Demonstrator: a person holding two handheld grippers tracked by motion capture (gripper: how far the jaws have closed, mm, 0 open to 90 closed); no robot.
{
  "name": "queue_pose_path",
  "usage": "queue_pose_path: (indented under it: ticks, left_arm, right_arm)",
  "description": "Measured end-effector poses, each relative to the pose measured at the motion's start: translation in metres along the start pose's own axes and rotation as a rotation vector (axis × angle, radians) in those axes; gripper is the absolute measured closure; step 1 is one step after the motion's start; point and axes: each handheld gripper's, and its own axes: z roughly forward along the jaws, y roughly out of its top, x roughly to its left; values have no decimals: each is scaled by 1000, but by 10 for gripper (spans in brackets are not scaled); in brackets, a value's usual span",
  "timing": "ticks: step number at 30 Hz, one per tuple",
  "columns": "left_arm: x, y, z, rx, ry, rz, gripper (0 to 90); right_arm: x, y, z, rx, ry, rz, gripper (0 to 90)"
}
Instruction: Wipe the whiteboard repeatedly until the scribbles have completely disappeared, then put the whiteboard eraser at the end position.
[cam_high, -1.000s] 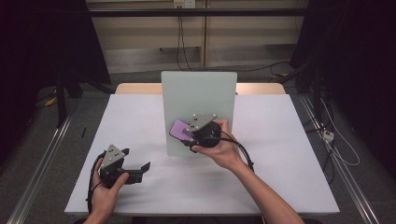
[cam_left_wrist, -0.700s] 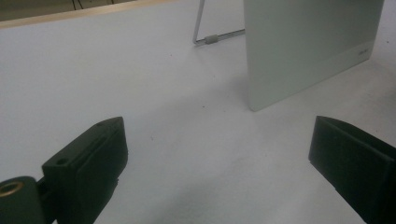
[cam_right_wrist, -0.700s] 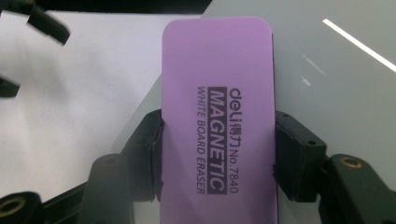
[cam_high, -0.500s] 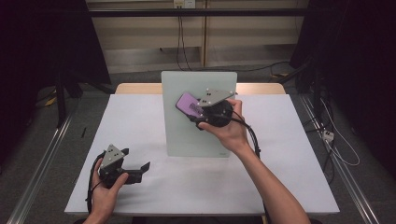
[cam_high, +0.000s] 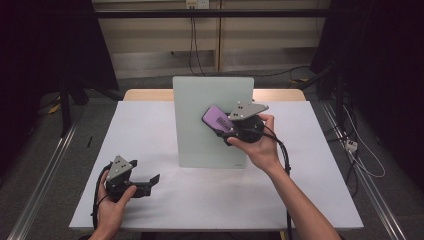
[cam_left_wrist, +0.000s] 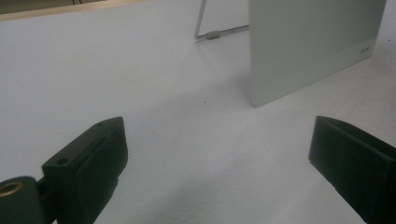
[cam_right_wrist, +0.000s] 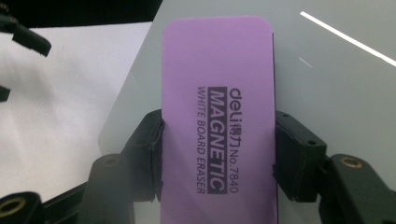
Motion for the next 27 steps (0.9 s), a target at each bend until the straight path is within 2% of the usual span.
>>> queue_pose_path:
  ticks: [9, 12, 21, 24, 27]
  left_arm:
    - [-2, 1, 2, 5, -3, 6, 46]
    - [-4, 2, 1, 1, -1, 8, 46]
    - [-4, 1, 3, 7, -3, 13, 46]
    - [-1, -1, 3, 7, -2, -10, 46]
    - [-2, -1, 1, 8, -5, 0, 46]
  right_arm:
    - [9, -22, -2, 26, 64, 31, 416]
    - [11, -28, -4, 17, 86, 49, 416]
    - [13, -35, -7, 33, 129, 58, 416]
    - [14, -37, -7, 39, 130, 53, 417]
    - [16, -38, -6, 42, 146, 52, 416]
